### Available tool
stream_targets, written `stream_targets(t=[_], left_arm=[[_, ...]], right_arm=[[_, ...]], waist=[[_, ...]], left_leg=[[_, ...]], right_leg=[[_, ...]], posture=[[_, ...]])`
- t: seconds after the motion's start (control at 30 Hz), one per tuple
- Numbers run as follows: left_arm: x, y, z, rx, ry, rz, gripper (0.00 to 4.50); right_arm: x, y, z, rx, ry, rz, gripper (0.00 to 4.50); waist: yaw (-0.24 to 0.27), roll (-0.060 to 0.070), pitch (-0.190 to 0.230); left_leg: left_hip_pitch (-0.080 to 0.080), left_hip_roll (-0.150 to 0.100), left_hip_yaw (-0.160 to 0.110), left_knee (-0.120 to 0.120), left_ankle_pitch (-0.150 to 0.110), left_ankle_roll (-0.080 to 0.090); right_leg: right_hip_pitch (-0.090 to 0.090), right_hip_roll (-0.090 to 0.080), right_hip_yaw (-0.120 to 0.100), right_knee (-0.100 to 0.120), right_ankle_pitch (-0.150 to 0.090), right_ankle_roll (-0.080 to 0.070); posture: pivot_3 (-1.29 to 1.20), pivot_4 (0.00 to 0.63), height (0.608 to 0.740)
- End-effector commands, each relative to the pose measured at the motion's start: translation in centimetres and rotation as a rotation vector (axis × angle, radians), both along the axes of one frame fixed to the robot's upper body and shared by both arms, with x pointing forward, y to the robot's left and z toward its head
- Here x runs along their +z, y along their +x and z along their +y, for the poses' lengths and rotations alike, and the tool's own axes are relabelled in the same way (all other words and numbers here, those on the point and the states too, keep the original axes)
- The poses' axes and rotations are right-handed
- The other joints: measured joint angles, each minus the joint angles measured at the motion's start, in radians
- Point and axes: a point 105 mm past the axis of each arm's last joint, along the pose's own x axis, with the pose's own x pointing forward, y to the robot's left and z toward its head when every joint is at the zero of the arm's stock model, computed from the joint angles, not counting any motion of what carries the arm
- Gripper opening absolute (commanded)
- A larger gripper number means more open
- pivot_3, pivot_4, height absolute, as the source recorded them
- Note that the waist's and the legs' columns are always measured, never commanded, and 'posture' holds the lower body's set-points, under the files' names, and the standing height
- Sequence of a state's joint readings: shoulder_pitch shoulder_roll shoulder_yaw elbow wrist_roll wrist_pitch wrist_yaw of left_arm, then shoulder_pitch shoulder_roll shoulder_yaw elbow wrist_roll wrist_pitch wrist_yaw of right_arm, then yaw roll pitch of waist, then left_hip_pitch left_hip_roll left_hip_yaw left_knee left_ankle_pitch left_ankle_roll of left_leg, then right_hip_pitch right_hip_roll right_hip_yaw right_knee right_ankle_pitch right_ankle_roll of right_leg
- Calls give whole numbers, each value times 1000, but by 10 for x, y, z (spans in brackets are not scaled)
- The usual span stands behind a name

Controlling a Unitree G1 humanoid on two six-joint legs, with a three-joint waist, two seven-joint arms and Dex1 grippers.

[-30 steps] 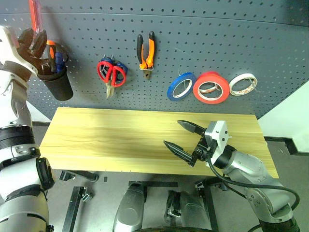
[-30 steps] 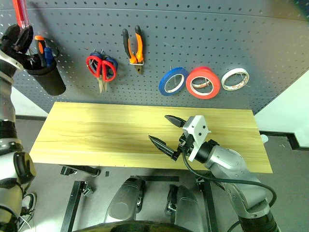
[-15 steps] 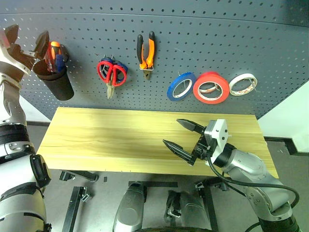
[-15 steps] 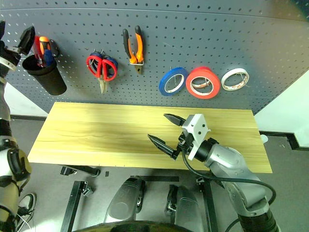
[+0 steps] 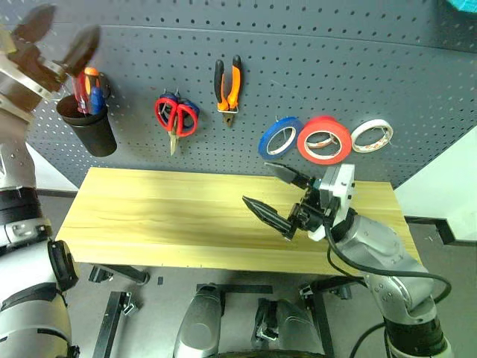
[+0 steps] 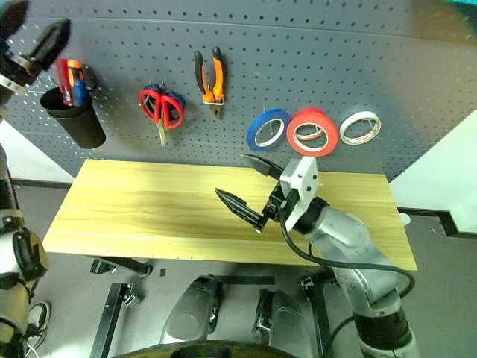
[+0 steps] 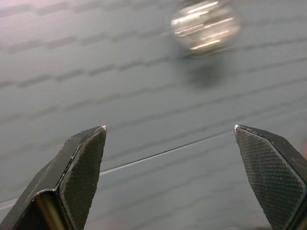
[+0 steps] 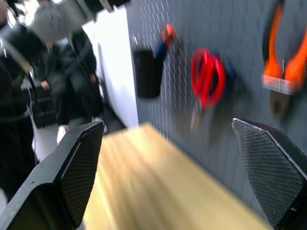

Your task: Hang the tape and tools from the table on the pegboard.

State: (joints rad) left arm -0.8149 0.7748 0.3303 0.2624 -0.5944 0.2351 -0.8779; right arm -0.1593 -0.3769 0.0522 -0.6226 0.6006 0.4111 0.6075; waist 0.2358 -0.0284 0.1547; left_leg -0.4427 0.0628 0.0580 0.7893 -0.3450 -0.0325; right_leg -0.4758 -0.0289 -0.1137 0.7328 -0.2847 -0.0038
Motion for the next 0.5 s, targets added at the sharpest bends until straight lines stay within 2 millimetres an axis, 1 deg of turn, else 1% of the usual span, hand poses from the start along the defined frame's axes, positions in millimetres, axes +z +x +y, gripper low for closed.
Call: stream_targets(t=[0.03,0.1,0.13,0.17,0.23,0.27,0.3,0.37,0.5], left_arm=[[-20,-10,-42,-183,51,112,4467],[-32,-8,-54,-216,48,151,4467],[-45,-6,-63,-230,65,188,4467],[-59,-4,-73,-258,41,236,4467],[-89,-1,-85,-272,49,314,4467],[-99,-1,-88,-272,58,332,4467],[-116,2,-89,-246,68,377,4467],[-139,4,-91,-222,84,426,4467],[-188,0,-91,-149,18,548,4467]], right_arm=[[22,1,-8,-16,73,-85,4500],[22,5,-10,-25,84,-93,4500],[22,5,-12,-33,88,-99,4500],[20,6,-15,-44,85,-102,4500],[11,7,-19,-71,68,-90,4500],[6,8,-21,-81,60,-84,4500],[-2,9,-23,-101,43,-68,4500],[-12,12,-26,-127,22,-50,4500],[-32,18,-34,-199,18,5,4500]], waist=[[1,2,-23],[5,3,-40],[6,3,-42],[7,4,-45],[15,10,-58],[20,12,-62],[22,13,-64],[22,15,-67],[24,18,-75]], left_leg=[[0,0,0,0,0,0],[4,0,0,0,-2,4],[9,0,0,0,-3,6],[17,1,0,-2,-4,6],[22,2,0,-2,-3,6],[23,3,0,-2,-3,6],[24,3,1,-2,-3,6],[24,3,2,-2,-3,6],[19,3,2,-2,-3,6]], right_leg=[[0,0,0,0,0,0],[4,0,0,0,0,0],[8,1,0,0,0,0],[15,2,0,-1,-2,3],[19,3,0,-2,-2,2],[20,3,1,-2,-2,2],[20,3,2,-1,-2,2],[18,3,3,0,-2,2],[13,3,4,2,-1,1]], posture=[[377,0,676],[375,0,676],[367,0,676],[359,0,676],[352,0,676],[352,0,676],[348,0,676],[343,0,676],[344,0,676]])
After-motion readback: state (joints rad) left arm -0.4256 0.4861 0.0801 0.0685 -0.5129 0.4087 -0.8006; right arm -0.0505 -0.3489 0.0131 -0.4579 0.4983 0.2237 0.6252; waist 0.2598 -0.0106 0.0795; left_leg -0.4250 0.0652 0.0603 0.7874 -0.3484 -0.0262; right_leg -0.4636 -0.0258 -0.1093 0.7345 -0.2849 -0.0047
